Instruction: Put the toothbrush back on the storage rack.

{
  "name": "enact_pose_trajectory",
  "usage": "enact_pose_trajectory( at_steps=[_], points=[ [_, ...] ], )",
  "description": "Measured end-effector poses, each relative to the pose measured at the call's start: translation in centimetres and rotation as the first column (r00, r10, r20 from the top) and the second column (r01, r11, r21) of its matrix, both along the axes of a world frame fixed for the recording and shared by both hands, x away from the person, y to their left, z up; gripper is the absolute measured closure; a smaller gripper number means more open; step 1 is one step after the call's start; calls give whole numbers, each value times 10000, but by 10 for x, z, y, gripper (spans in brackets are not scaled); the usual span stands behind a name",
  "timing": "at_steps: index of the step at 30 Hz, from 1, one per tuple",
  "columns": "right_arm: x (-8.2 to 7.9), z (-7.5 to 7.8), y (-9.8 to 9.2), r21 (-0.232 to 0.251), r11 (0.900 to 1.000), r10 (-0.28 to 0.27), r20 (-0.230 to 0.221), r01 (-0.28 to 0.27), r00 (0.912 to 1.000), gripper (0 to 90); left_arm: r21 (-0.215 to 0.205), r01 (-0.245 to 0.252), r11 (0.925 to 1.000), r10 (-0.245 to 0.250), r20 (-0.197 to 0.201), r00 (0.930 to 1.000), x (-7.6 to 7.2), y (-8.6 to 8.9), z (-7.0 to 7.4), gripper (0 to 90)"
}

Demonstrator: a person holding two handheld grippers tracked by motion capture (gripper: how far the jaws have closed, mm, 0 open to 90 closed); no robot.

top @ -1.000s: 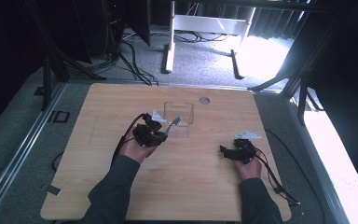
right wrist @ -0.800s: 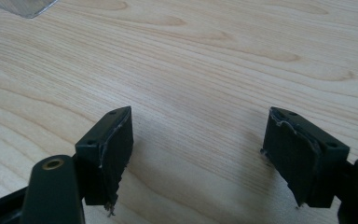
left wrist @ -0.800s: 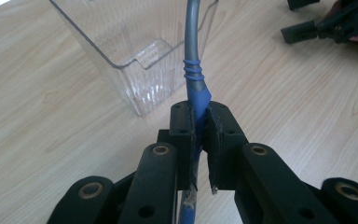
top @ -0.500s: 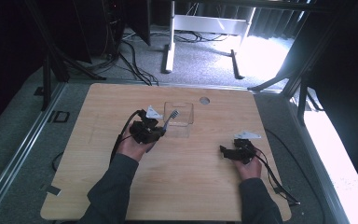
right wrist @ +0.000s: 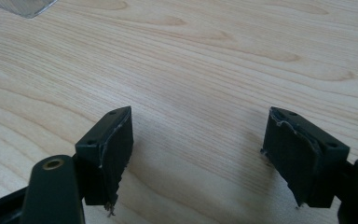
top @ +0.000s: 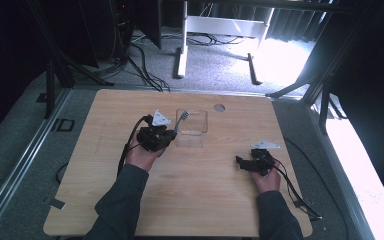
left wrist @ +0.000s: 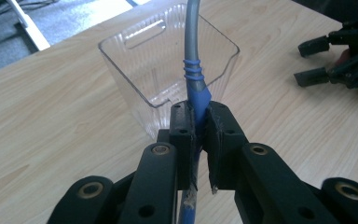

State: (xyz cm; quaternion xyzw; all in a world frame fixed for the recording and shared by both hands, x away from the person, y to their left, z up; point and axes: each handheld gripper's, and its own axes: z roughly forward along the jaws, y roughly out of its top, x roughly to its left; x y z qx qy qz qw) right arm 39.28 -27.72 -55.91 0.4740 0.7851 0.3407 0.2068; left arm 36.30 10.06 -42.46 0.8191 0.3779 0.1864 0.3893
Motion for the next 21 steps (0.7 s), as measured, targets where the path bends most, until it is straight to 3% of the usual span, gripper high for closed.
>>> enact_pose_trajectory(
  at_steps=[9, 21],
  points=[
    [0, 0, 0, 5, 10000, 3, -2, -3, 10000, 236, -239, -143, 9996, 156, 573, 9982, 0, 3, 1, 816],
    [0, 0, 0, 4, 10000, 3, 2, -3, 10000, 237, -592, -104, 9982, 149, 760, 9970, 4, 3, 2, 816]
  ],
)
